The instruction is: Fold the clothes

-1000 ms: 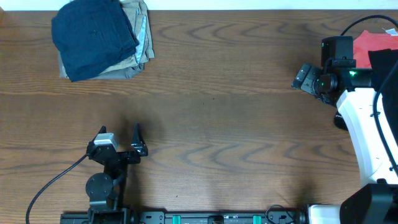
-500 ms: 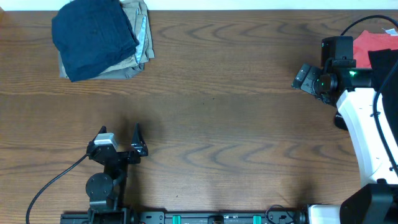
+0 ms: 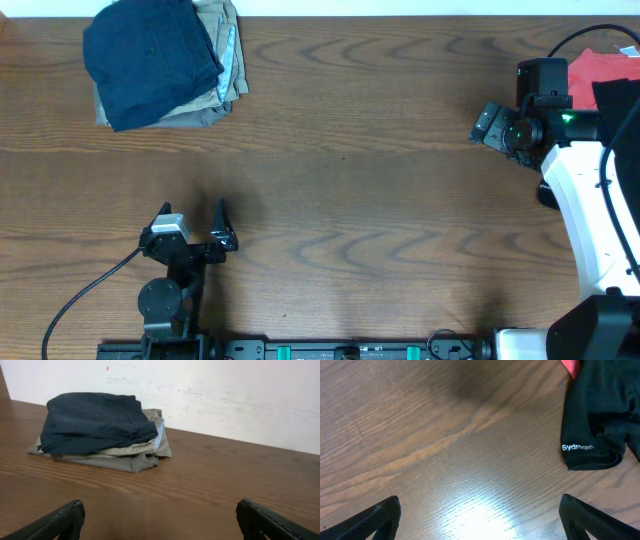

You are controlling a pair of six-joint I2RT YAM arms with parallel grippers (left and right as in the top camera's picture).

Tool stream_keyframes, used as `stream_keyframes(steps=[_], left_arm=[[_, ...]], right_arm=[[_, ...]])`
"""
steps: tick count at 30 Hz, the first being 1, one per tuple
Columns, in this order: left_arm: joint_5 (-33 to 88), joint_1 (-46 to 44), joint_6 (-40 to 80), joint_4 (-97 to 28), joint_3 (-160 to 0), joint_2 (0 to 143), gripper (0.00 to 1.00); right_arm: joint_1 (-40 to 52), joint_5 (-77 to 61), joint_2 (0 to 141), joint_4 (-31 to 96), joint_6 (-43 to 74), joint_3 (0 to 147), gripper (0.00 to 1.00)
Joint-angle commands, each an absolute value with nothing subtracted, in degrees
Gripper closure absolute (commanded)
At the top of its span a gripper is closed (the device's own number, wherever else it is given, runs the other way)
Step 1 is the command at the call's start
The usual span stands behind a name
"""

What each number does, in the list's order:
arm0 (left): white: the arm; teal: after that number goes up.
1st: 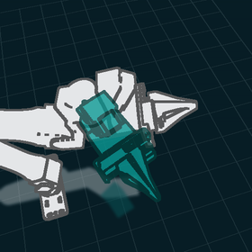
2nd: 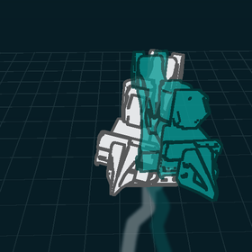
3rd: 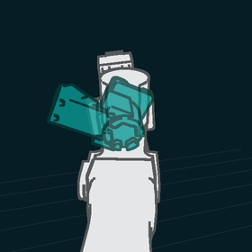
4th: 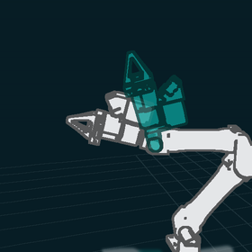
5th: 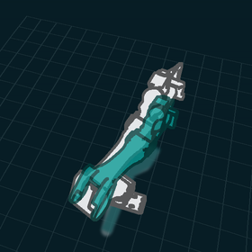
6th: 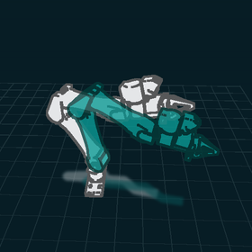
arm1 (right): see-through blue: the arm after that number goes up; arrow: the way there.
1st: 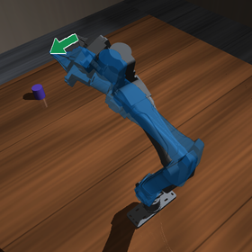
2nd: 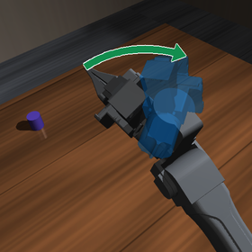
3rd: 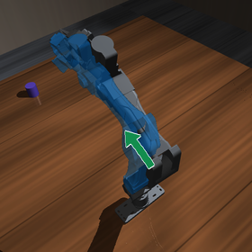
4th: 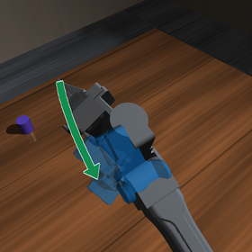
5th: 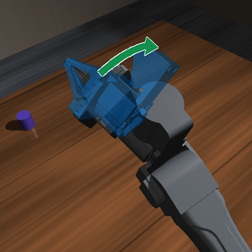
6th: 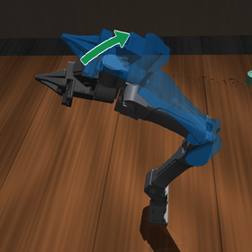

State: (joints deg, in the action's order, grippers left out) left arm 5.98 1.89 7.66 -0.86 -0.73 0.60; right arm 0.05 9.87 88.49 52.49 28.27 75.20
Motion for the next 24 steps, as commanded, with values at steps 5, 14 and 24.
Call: stream_keyframes(steps=[5, 14, 24], left_arm=[[6.83, 2.2, 7.16, -3.44, -0.23, 0.23, 0.02], [6.81, 2.2, 7.16, -3.44, -0.23, 0.23, 0.02], [6.83, 2.2, 7.16, -3.44, -0.23, 0.23, 0.02]], right_arm=[[0.16, 10.09, 88.23, 52.49, 28.69, 75.29, 0.01], [0.16, 10.09, 81.62, 52.49, 28.69, 75.26, 0.01], [0.16, 10.09, 67.61, 52.49, 28.69, 75.26, 0.01]])
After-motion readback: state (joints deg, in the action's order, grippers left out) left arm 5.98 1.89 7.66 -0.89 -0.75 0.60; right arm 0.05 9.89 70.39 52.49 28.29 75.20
